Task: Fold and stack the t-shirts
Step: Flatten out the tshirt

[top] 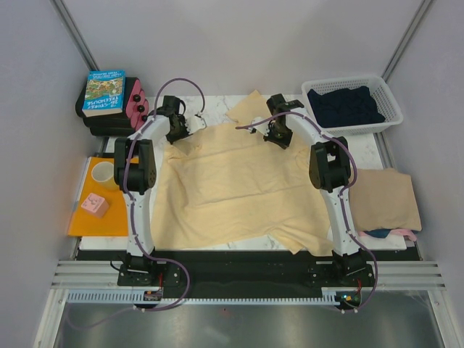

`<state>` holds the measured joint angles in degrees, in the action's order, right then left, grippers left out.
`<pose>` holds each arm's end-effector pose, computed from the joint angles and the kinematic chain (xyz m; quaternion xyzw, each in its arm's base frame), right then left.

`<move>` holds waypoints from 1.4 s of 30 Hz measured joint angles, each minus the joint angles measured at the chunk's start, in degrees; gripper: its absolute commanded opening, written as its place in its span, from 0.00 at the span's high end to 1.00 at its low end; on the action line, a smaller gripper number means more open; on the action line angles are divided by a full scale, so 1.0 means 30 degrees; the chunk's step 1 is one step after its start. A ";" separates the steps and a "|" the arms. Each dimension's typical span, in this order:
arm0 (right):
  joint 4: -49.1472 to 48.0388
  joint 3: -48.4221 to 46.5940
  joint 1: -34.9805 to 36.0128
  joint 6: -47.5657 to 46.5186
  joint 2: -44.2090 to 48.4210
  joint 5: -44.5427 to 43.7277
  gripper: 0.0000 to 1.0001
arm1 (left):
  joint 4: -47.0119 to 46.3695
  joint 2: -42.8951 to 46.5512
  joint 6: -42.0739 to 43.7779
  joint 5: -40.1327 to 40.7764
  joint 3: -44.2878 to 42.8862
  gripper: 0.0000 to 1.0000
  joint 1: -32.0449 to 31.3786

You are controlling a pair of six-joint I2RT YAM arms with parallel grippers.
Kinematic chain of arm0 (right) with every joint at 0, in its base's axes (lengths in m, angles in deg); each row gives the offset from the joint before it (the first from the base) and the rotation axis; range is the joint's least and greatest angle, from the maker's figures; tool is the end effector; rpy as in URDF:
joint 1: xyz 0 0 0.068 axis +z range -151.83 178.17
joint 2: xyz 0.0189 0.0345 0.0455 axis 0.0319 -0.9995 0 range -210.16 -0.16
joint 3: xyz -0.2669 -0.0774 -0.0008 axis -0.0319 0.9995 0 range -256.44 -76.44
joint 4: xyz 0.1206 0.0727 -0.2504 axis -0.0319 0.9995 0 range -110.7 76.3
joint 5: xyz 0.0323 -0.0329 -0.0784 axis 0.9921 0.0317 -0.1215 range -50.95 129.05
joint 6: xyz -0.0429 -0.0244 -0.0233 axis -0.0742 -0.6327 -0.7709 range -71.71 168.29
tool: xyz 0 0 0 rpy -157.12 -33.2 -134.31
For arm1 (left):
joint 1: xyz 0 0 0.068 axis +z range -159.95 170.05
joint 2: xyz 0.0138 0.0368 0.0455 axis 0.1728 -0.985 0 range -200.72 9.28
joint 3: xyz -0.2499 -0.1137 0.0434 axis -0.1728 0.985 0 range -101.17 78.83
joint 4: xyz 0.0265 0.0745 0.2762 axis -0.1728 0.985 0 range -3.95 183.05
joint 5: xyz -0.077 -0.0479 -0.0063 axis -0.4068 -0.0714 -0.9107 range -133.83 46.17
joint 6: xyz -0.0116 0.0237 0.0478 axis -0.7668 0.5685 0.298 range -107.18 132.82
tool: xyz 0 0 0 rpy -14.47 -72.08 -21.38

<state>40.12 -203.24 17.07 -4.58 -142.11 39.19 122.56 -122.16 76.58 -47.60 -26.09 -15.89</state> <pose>0.5084 0.1741 0.1589 -0.5819 0.8040 -0.0345 0.1172 0.5158 -0.0561 0.1489 0.5617 0.7932 0.0846 0.2196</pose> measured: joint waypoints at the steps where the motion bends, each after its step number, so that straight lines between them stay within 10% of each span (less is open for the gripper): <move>1: 0.0000 0.0000 0.0000 -0.0015 0.0000 0.0000 0.91 | -0.0299 -0.0073 -0.0015 0.0423 0.0000 0.98 -0.0007; 20: -0.0736 -0.0007 0.0007 0.0291 -0.0066 -0.0874 0.94 | -0.6120 -0.2557 -0.0015 0.9362 -0.0546 0.98 -0.0029; 42: -0.4342 0.0124 -0.0561 0.2747 -0.0175 -0.3869 0.96 | -0.6419 -0.2892 0.0109 1.3253 0.0138 0.98 0.0729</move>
<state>27.09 -202.87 15.38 3.66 -142.64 27.58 103.30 -130.84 76.91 -7.84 -25.67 -13.70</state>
